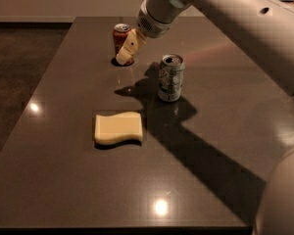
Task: Knock coke can over
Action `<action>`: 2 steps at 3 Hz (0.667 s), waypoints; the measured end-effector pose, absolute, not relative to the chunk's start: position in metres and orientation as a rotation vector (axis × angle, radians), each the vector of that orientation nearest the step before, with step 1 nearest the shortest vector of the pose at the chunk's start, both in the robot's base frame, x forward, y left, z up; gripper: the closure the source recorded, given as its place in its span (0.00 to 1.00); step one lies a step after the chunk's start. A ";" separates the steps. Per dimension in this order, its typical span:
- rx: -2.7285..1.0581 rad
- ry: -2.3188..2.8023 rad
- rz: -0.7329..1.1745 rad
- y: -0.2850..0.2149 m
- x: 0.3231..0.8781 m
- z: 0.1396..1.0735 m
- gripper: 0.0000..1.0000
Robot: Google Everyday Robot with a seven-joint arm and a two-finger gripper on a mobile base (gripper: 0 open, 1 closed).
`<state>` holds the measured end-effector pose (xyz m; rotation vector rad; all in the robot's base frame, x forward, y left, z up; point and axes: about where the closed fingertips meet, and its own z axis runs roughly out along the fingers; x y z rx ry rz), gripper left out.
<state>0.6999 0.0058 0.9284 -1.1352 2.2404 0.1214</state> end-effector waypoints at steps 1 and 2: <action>-1.075 2.233 0.129 0.020 0.727 0.924 0.00; -1.038 2.233 0.139 0.033 0.749 0.919 0.00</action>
Offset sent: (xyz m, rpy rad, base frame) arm 0.0770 0.0397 -0.0102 0.0791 -0.0395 -0.0893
